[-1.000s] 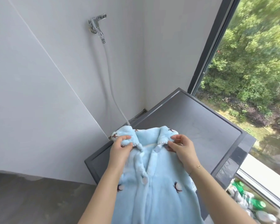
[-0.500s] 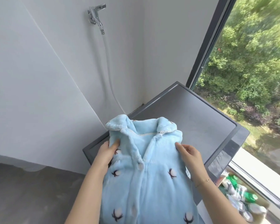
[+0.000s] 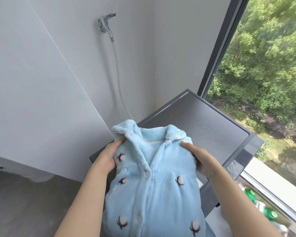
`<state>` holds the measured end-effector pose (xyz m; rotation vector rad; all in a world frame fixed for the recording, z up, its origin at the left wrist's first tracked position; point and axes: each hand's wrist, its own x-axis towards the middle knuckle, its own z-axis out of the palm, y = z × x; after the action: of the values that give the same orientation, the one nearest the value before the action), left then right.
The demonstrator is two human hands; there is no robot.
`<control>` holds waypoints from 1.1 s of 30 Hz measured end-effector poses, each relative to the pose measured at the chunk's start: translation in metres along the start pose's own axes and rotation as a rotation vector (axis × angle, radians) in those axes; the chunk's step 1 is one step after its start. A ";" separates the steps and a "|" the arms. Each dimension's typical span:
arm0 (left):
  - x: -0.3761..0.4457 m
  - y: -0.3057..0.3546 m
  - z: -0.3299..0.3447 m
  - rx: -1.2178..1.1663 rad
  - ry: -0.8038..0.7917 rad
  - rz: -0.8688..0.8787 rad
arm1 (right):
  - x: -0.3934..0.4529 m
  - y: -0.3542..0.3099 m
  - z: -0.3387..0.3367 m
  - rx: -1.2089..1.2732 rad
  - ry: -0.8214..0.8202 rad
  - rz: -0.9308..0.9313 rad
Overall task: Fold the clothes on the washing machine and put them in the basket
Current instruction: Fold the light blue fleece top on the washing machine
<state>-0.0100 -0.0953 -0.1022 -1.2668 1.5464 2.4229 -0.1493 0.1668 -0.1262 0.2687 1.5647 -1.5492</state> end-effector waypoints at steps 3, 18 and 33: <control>-0.004 0.003 0.000 -0.031 -0.002 0.036 | -0.003 -0.014 -0.001 -0.147 -0.053 -0.120; -0.003 0.021 0.010 -0.016 -0.005 0.301 | -0.018 -0.042 0.020 0.119 -0.093 -0.465; 0.013 -0.019 0.021 -0.032 0.216 0.139 | 0.013 0.028 0.027 0.181 0.450 -0.489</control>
<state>-0.0245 -0.0745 -0.1211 -1.5207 1.7068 2.4721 -0.1260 0.1427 -0.1501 0.3744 1.9371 -2.1252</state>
